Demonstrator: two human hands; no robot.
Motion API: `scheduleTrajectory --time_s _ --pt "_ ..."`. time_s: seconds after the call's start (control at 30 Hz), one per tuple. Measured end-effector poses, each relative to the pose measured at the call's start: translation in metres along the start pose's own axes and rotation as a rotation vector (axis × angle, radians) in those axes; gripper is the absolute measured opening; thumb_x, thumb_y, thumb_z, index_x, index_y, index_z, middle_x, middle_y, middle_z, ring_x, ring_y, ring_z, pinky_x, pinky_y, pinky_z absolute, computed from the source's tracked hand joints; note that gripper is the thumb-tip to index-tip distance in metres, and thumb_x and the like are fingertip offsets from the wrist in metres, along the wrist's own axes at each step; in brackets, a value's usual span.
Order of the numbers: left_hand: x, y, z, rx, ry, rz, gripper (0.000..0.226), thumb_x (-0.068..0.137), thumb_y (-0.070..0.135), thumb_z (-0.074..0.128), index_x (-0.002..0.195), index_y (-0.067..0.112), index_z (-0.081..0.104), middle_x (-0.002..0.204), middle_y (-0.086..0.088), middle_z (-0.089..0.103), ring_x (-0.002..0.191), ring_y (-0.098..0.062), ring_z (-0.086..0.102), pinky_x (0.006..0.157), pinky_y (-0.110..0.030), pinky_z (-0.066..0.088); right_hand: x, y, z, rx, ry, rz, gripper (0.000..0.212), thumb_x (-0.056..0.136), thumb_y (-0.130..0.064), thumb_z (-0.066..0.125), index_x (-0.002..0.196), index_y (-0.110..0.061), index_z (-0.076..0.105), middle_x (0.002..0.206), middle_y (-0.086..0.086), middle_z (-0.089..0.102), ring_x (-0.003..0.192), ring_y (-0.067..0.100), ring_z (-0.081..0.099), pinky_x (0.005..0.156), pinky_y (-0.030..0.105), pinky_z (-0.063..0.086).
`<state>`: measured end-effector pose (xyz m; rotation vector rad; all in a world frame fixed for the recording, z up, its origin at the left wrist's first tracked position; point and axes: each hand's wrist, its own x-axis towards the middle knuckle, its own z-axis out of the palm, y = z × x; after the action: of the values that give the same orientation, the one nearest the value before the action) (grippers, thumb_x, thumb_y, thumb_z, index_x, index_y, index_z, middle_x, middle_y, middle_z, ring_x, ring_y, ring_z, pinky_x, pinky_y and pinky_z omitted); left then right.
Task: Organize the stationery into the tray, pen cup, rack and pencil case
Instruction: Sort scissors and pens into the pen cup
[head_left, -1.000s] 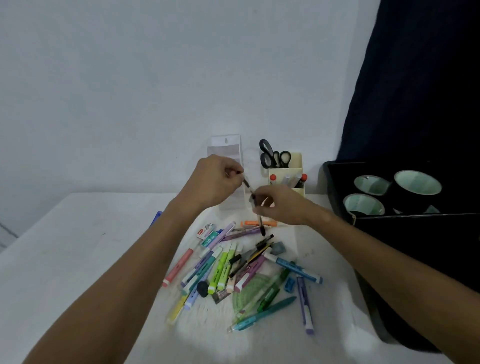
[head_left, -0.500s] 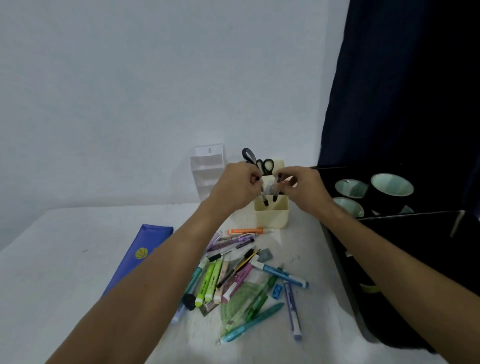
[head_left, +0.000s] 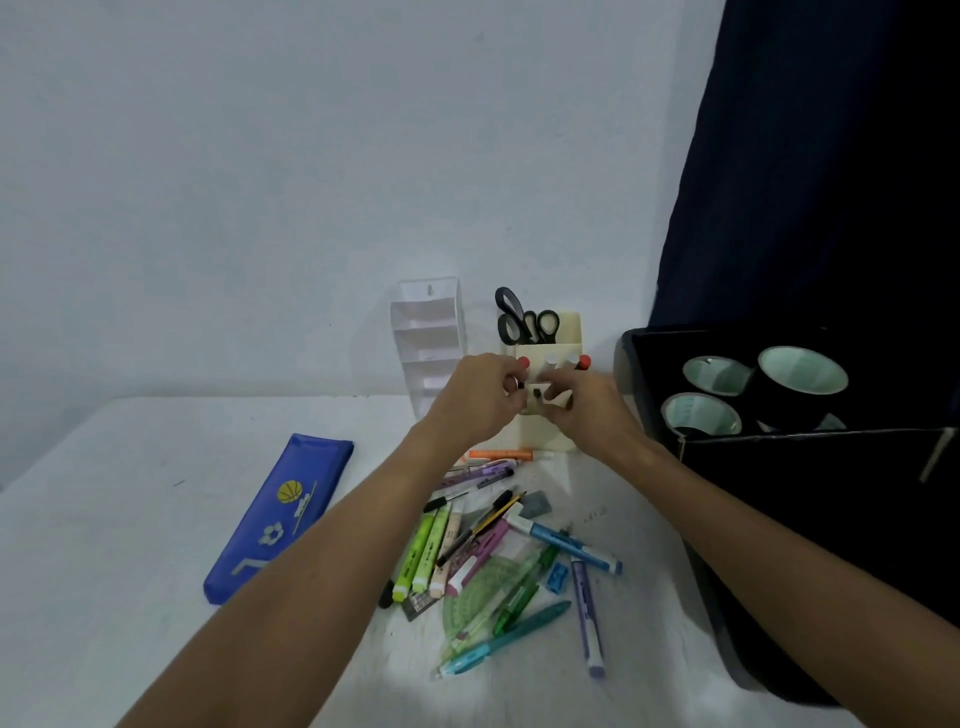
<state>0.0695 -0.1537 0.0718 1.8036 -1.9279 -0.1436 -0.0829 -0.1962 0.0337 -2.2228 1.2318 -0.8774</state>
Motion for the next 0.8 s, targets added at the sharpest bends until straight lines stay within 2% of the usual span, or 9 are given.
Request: scheduleTrajectory --time_s 0.1,0.2,0.3,0.4,0.43,0.5,0.6,0.7,0.8 --pt "-0.005 -0.008 0.000 0.006 -0.007 -0.005 0.026 0.086 0.021 0.061 0.111 0.015 0.069 0.096 0.000 0.069 0.076 -0.008 0.053 0.073 -0.016 0.038 -0.005 -0.002 0.000 0.032 0.024 -0.018 0.052 0.081 -0.012 0.073 0.129 -0.021 0.055 0.104 -0.003 0.059 0.069 0.004 0.050 0.070 0.024 0.049" --pt "-0.013 -0.022 -0.004 0.030 -0.022 -0.060 0.029 0.087 0.020 0.061 0.115 0.017 0.066 0.098 0.002 0.067 0.079 -0.009 0.052 0.076 -0.017 0.039 -0.009 -0.009 0.001 0.011 0.063 -0.098 0.039 0.080 -0.012 0.073 0.117 -0.017 0.061 0.095 -0.003 0.054 0.067 -0.003 0.044 0.064 0.012 0.039" --pt "-0.024 -0.041 -0.011 0.076 -0.134 -0.131 0.030 0.086 0.019 0.063 0.116 0.015 0.065 0.103 -0.001 0.066 0.080 -0.011 0.053 0.075 -0.019 0.039 -0.015 -0.023 0.004 0.004 -0.086 -0.158 0.021 0.083 -0.013 0.070 0.105 -0.012 0.068 0.090 -0.004 0.060 0.064 -0.003 0.046 0.059 0.006 0.036" --pt "-0.039 -0.058 -0.012 0.191 -0.330 -0.163 0.030 0.084 0.020 0.064 0.113 0.015 0.067 0.106 -0.003 0.068 0.086 -0.014 0.057 0.076 -0.019 0.039 -0.022 -0.036 0.016 -0.042 -0.297 -0.260 0.017 0.085 -0.012 0.068 0.101 -0.011 0.072 0.093 -0.001 0.069 0.063 -0.005 0.050 0.061 0.001 0.037" --pt "-0.043 -0.063 -0.012 0.210 -0.375 -0.174 0.028 0.083 0.020 0.064 0.111 0.016 0.068 0.105 -0.003 0.069 0.089 -0.016 0.060 0.076 -0.018 0.040 -0.023 -0.039 0.022 -0.065 -0.368 -0.288 0.018 0.084 -0.012 0.067 0.102 -0.011 0.073 0.097 0.001 0.071 0.067 -0.003 0.054 0.065 0.002 0.038" --pt "-0.052 -0.069 -0.010 0.225 -0.442 -0.190 0.026 0.083 0.021 0.065 0.107 0.017 0.071 0.104 -0.002 0.070 0.094 -0.018 0.063 0.076 -0.019 0.042 -0.026 -0.042 0.034 -0.141 -0.524 -0.304 0.026 0.084 -0.015 0.067 0.110 -0.013 0.071 0.108 0.005 0.071 0.087 0.008 0.063 0.078 0.014 0.045" --pt "-0.064 -0.075 -0.005 0.241 -0.505 -0.198 0.029 0.082 0.031 0.068 0.106 0.016 0.073 0.103 -0.004 0.071 0.094 -0.019 0.064 0.075 -0.021 0.042 -0.031 -0.042 0.051 -0.319 -0.728 -0.310 0.037 0.087 -0.025 0.066 0.122 -0.015 0.063 0.122 0.006 0.063 0.108 0.022 0.059 0.092 0.032 0.049" --pt "-0.073 -0.081 0.001 0.231 -0.528 -0.208 0.034 0.081 0.036 0.069 0.109 0.016 0.072 0.104 -0.005 0.071 0.095 -0.021 0.064 0.075 -0.021 0.041 -0.036 -0.044 0.062 -0.356 -0.836 -0.352 0.031 0.088 -0.021 0.062 0.119 -0.016 0.065 0.118 0.007 0.065 0.103 0.025 0.062 0.088 0.034 0.051" --pt "-0.077 -0.083 0.005 0.235 -0.511 -0.205 0.026 0.084 0.027 0.067 0.106 0.015 0.073 0.104 -0.005 0.072 0.099 -0.022 0.063 0.077 -0.020 0.040 -0.041 -0.049 0.073 -0.331 -0.864 -0.404 0.026 0.089 -0.018 0.062 0.114 -0.014 0.067 0.111 0.006 0.069 0.097 0.023 0.064 0.087 0.037 0.052"
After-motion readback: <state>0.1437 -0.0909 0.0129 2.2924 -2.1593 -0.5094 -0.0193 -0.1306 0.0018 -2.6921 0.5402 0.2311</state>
